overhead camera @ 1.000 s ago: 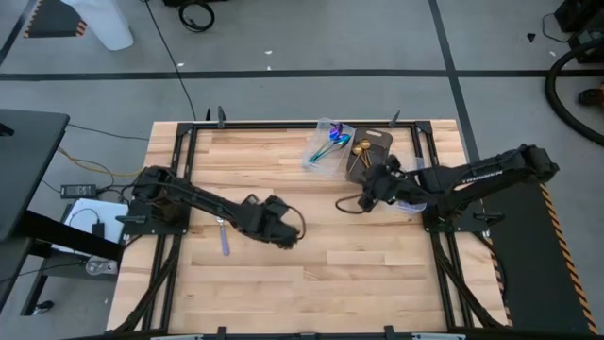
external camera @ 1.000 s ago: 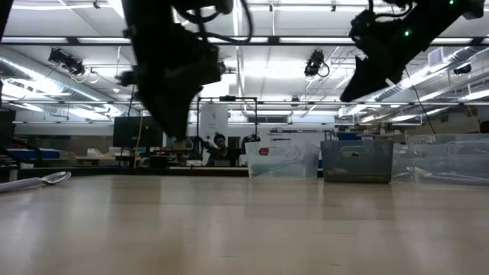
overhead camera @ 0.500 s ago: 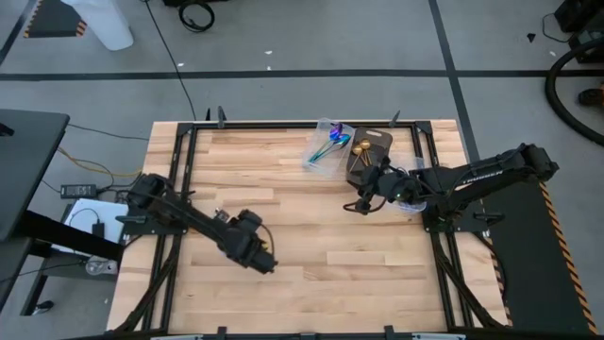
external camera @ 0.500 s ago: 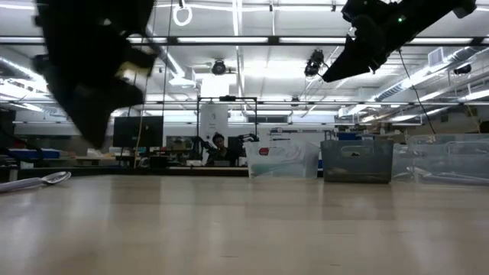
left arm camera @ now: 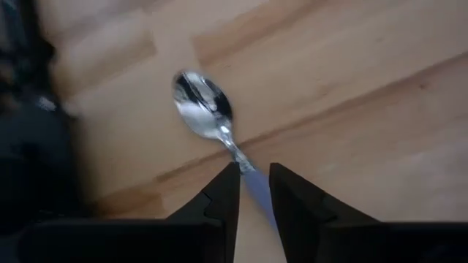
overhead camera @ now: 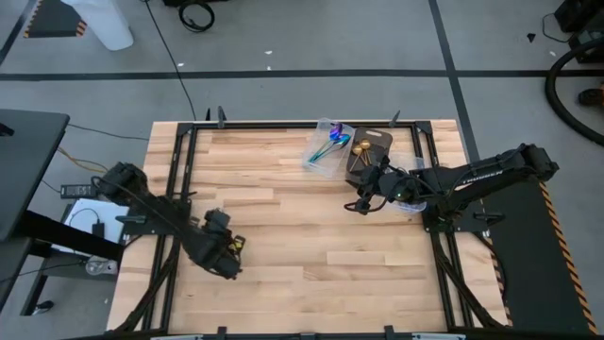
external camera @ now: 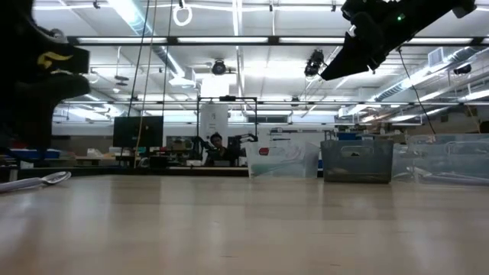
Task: Sort silverware by color (type)
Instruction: Put the purple spoon into the right transparent bin
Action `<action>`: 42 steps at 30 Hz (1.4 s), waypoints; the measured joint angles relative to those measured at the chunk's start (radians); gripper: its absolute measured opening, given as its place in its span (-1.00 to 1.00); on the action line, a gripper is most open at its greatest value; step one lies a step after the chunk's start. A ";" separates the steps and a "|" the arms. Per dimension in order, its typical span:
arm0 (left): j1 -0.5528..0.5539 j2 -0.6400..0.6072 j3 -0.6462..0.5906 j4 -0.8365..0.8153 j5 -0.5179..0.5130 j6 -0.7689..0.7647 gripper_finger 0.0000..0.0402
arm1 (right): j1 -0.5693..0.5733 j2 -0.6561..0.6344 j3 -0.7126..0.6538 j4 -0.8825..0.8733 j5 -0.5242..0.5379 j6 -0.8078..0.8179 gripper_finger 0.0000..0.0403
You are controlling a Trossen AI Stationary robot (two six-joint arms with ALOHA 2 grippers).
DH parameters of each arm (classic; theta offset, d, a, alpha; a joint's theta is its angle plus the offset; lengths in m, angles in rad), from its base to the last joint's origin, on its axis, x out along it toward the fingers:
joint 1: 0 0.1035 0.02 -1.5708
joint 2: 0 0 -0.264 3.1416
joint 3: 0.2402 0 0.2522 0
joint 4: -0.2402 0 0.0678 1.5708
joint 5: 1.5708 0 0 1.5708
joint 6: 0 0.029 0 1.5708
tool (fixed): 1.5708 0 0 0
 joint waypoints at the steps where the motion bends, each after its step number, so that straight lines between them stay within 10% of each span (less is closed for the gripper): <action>1: -0.010 -0.018 -0.024 0.028 0.001 -0.018 -0.59 | 0.000 0.000 0.000 0.002 0.000 0.000 -0.34; 28: -0.039 -0.103 -0.248 0.287 0.042 -0.218 -0.13 | 0.000 0.000 0.000 -0.001 0.000 -0.040 -0.34; 42: 0.041 -0.102 -0.247 0.358 0.044 -0.002 -0.60 | 0.000 0.000 0.000 -0.003 -0.001 -0.044 -0.34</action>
